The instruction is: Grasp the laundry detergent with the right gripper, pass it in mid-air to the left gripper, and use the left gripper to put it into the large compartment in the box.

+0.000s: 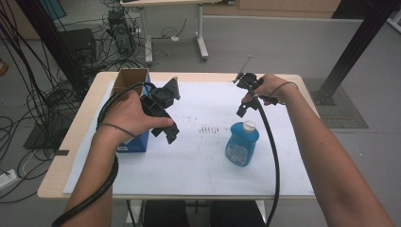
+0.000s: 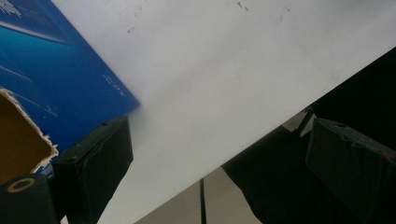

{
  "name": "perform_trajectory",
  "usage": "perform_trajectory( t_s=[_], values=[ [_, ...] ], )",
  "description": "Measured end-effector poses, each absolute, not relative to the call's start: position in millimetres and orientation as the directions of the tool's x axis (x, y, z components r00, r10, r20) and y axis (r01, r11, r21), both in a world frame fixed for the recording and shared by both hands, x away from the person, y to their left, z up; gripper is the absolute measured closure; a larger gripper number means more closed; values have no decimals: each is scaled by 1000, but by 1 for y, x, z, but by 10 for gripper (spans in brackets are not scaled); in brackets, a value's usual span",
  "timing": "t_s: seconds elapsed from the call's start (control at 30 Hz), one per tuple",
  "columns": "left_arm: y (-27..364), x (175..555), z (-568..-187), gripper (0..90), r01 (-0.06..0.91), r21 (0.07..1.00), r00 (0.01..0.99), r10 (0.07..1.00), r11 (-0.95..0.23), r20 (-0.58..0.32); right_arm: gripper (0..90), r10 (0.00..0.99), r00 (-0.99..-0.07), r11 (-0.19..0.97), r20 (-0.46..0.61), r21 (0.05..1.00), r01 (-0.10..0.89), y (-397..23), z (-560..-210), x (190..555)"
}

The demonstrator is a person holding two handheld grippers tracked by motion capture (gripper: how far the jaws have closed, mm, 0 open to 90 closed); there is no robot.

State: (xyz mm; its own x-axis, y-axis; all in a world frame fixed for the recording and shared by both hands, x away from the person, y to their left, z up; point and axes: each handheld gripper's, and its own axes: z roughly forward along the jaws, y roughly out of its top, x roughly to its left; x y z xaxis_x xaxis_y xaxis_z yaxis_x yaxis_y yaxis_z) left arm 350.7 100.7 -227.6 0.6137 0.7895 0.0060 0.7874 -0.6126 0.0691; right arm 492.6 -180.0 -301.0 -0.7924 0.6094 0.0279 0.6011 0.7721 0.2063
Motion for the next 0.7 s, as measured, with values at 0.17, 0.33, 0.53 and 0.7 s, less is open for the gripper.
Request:
perform_trajectory(
  t_s=[0.17,0.33,0.53,0.7],
  values=[
    [100,352,-226,77,787,93,612,791,-610,3,92,614,-789,767,30,212,605,-182,-301,493],
    [99,352,-226,77,787,84,612,791,-611,6,91,614,-789,764,26,231,602,-185,-299,492],
    [100,351,-230,76,791,87,608,794,-606,5,88,626,-780,750,22,259,609,-192,-293,487],
    [99,349,-236,76,793,85,605,796,-603,0,88,632,-775,740,25,279,612,-202,-292,484]
  ],
)
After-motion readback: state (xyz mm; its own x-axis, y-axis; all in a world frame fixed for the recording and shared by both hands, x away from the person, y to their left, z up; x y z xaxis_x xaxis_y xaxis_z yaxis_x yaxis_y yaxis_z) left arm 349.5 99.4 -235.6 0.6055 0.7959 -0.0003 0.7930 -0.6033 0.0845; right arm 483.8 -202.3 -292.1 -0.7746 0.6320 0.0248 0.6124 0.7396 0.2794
